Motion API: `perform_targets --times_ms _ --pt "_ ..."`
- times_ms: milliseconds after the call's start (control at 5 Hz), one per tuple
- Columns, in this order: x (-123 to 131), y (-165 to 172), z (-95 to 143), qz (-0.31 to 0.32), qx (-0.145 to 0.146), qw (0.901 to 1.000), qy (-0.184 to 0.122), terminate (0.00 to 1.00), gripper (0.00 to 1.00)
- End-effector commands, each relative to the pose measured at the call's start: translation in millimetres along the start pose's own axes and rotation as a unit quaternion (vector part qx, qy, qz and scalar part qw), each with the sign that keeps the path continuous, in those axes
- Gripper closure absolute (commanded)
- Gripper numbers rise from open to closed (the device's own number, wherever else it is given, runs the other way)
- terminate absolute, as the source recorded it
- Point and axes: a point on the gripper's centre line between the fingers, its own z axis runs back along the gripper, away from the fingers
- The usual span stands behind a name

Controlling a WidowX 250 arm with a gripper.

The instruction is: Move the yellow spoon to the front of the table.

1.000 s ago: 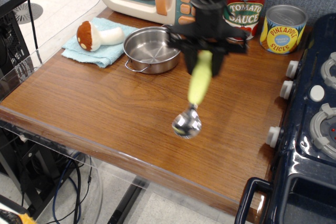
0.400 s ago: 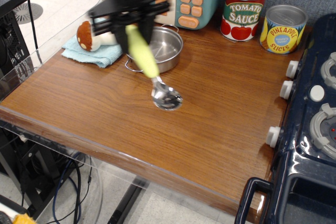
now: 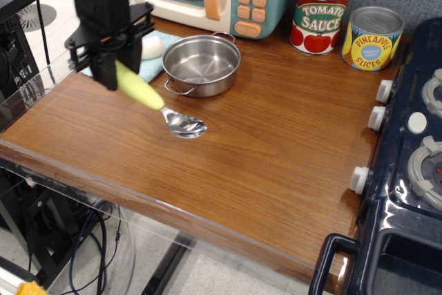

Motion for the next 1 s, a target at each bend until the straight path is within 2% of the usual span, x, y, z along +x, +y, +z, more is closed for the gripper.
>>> perform_targets --times_ms 0,200,400,800 --pt "6 20 -11 0.053 0.041 0.9976 -0.015 0.00 1.00" --pt "13 24 -26 0.057 0.068 0.9960 -0.016 0.00 1.00" --pt "15 24 -36 0.059 0.082 0.9948 -0.013 0.00 1.00" --pt "13 24 -54 0.058 0.085 0.9946 -0.011 0.00 1.00"
